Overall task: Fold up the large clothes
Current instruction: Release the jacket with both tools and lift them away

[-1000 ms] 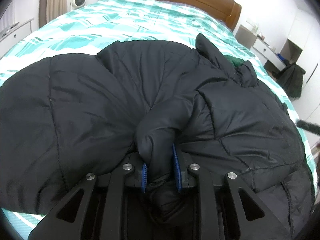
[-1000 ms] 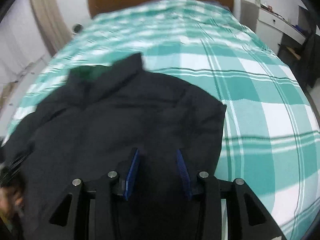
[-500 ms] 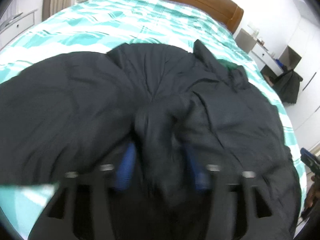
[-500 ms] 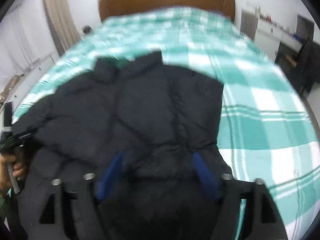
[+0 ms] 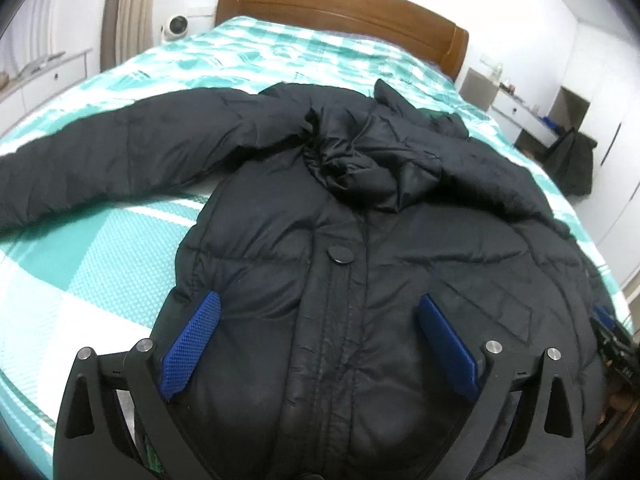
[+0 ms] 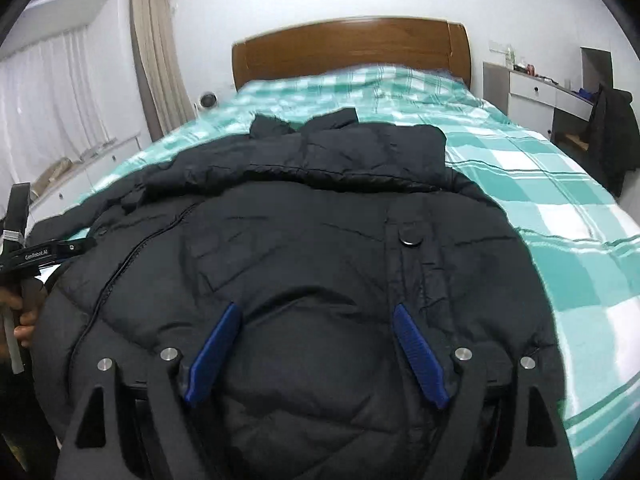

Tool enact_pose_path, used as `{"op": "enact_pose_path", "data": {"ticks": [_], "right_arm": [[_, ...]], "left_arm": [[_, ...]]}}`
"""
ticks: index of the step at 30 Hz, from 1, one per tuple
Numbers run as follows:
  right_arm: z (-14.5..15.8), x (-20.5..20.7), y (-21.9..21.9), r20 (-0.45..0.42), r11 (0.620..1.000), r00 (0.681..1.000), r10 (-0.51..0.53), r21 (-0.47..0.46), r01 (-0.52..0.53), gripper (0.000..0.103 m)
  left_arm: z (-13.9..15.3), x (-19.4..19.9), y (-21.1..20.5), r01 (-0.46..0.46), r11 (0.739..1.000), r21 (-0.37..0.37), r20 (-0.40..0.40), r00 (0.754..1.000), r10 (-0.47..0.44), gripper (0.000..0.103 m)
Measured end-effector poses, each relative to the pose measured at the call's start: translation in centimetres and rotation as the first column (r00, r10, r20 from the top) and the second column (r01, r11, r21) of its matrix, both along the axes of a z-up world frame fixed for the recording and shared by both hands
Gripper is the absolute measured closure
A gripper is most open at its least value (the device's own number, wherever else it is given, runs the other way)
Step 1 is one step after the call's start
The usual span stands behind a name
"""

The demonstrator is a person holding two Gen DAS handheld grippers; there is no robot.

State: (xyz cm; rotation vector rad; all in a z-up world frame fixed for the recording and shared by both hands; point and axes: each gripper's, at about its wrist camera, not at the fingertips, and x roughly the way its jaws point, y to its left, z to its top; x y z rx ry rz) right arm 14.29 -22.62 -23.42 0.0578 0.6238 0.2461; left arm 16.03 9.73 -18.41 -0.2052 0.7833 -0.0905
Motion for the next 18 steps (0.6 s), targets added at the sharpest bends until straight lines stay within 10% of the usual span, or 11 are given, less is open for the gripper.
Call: {"op": "enact_pose_path", "data": {"ticks": [18], "right_arm": [[-1.1,-0.2,-0.6,0.016,0.997,1.0,0.021,0.076,-0.022,0.018]], "left_arm": [[-1.3,-0.2,-1.2,0.022,0.996,0.088,-0.026,0.999,-0.02,0.001]]}}
